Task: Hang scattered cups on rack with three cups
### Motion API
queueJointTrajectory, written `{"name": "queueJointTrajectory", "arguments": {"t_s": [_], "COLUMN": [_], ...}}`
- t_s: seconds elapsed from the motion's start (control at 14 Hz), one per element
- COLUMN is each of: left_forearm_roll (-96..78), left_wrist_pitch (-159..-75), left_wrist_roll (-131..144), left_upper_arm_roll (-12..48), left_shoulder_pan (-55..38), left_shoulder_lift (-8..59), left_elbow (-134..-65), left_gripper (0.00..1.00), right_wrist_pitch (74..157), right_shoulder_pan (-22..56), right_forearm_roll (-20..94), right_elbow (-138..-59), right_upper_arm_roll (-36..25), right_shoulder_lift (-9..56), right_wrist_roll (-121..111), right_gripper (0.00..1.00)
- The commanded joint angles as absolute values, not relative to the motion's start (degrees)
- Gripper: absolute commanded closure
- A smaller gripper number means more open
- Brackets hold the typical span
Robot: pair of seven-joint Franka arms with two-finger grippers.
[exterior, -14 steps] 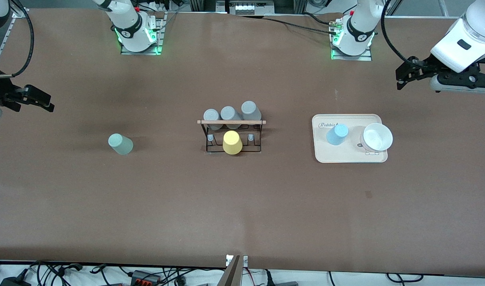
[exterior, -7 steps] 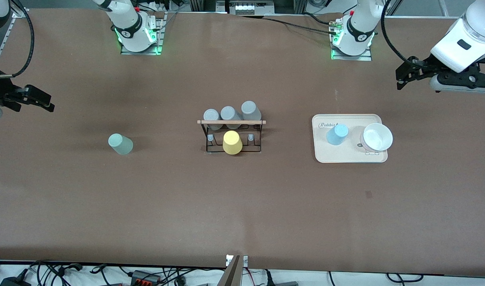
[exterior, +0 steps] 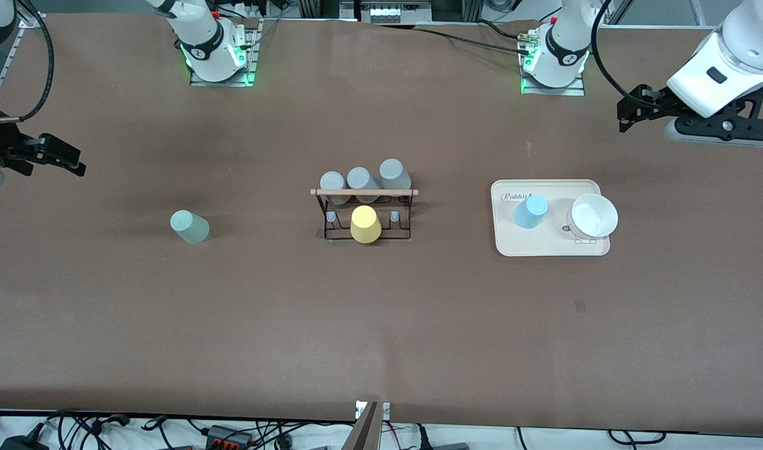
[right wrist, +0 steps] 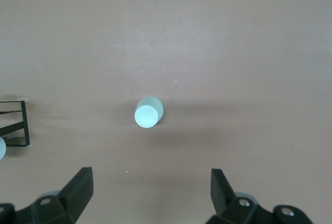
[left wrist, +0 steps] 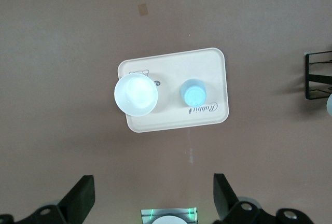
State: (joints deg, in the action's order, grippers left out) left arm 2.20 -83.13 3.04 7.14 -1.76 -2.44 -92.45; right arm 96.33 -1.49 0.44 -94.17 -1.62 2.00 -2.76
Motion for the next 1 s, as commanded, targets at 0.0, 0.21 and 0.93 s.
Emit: {"name": "queueJointTrajectory", "arguments": {"t_s": [0.0,0.21,0.93], "left_forearm_roll": [2.29,2.29,3.16], "left_wrist_pitch": [-81.91,-81.39,-110.02], "left_wrist_roll": [2.72,1.94,11.59], "left_upper_arm_roll": [7.38,7.38,9.83], "left_shoulder_pan": [-1.41,-1.41,-2.29], "left_shoulder_lift": [1.39,8.51,10.81], "left_elbow": [-90.18,-87.11,-107.99], "left_gripper": [0.00,0.00,0.00], "right_wrist_pitch": [96.68,96.77,96.24], "right_shoulder_pan": [-1.23,-1.23,-1.06], "right_forearm_roll": [0.09,0.09,0.09], "right_elbow": [-95.36,-95.36,-95.19], "right_upper_arm_roll": [-1.93,-1.93,-1.93], "right_shoulder_lift": [0.70,0.88,0.97], "right_wrist_roll": [-3.69,-3.69,-3.69], "right_gripper": [0.00,0.00,0.00]}}
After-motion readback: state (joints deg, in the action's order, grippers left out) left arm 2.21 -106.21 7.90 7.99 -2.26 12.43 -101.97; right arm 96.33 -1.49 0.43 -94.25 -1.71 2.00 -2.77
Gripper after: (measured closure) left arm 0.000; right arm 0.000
